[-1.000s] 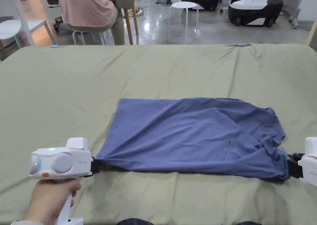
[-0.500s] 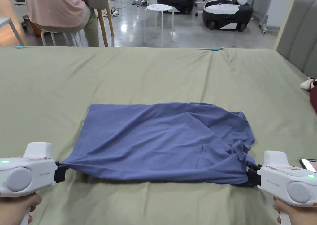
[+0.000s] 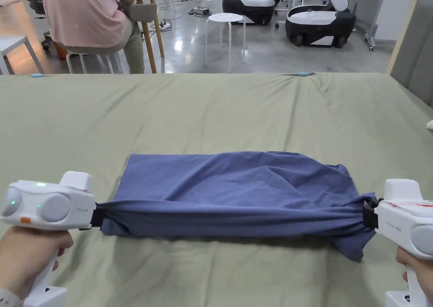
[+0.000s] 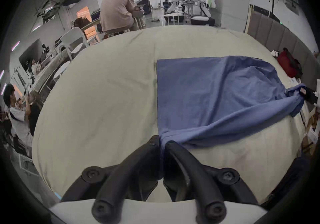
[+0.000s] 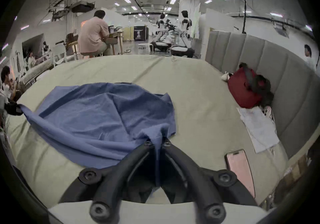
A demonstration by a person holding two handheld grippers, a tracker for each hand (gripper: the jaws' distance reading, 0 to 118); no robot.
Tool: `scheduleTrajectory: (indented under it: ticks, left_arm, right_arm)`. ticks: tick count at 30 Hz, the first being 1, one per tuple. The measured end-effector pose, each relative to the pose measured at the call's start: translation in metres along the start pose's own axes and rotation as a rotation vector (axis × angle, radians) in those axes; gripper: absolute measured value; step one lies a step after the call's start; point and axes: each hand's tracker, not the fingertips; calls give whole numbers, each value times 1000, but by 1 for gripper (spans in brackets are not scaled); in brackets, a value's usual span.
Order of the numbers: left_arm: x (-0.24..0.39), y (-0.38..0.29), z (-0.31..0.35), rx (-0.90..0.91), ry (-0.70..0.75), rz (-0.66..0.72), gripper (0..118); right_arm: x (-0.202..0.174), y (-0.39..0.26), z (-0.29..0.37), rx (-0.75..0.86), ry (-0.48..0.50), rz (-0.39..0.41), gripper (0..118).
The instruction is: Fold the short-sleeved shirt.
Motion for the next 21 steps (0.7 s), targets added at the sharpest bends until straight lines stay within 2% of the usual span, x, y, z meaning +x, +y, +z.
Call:
scheduleTrajectory:
  ticks: [5, 8, 11, 12, 13, 14, 15, 16, 17, 21]
  left_arm:
    - [6, 43, -55, -89, 31, -36, 1]
    - [10, 51, -79, -133, 34, -45, 1]
    - [12, 47, -83, -140, 36, -33, 2]
    - [12, 44, -82, -138, 36, -34, 14]
    - [11, 41, -80, -128, 37, -39, 34]
    - [11, 36, -77, -109, 42, -51, 63]
    - [11, 32, -70, -90, 54, -57, 89]
    - [13, 28, -59, -35, 71, -43, 94]
    - [17, 24, -44, 42, 75, -22, 92]
    - [64, 3, 7, 383, -18, 2, 91]
  right_arm:
    - [-3, 26, -51, -42, -33, 38, 3]
    - [-5, 27, -79, -90, -54, 62, 3]
    - [-4, 23, -89, -112, -52, 51, 3]
    - [-3, 22, -91, -118, -49, 48, 6]
    - [-3, 19, -89, -123, -46, 42, 19]
    - [-1, 17, -87, -120, -28, 23, 46]
    - [-2, 16, -83, -119, -38, 16, 85]
    - [-4, 16, -74, -105, -52, 13, 104]
    - [-13, 16, -58, -40, -55, 9, 109]
    - [-61, 18, -13, 123, 9, -8, 109]
